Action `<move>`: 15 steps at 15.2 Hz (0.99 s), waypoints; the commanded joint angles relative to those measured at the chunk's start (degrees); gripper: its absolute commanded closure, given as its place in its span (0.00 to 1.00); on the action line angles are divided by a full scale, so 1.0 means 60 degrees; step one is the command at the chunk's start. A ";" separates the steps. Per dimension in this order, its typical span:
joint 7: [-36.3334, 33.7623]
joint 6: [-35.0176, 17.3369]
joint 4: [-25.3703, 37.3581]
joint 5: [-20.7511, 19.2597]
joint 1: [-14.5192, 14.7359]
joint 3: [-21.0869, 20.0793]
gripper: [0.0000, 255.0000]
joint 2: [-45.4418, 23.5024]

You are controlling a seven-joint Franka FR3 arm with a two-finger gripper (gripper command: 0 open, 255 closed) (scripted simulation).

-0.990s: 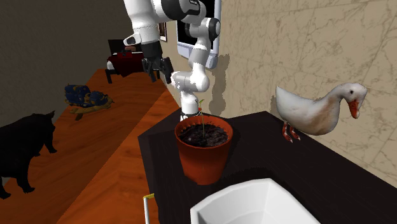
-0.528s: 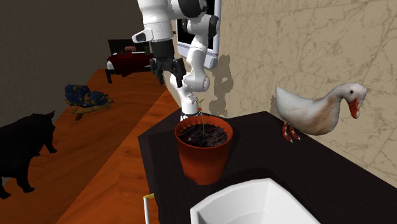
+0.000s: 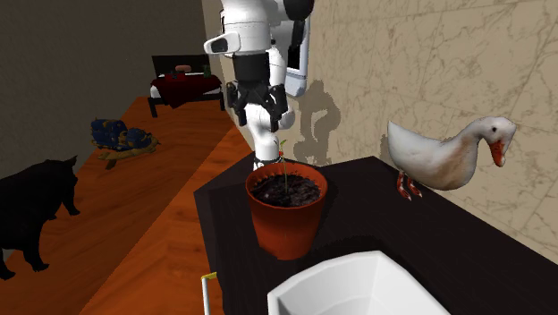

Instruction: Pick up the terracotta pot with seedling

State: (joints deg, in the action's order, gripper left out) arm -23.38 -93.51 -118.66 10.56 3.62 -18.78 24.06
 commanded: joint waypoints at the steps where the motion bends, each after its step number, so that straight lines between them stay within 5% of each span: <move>1: -0.0465 -0.0108 0.0515 -0.0117 0.0063 -0.0403 0.00 -0.0501; 6: -0.1504 -0.0211 0.1916 -0.0677 0.0186 -0.1252 0.00 -0.1865; 15: -0.1453 -0.1183 0.0870 -0.0619 0.0227 -0.1289 0.00 -0.1787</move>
State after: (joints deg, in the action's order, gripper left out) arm -32.12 -100.29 -113.13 6.84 4.97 -26.51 13.32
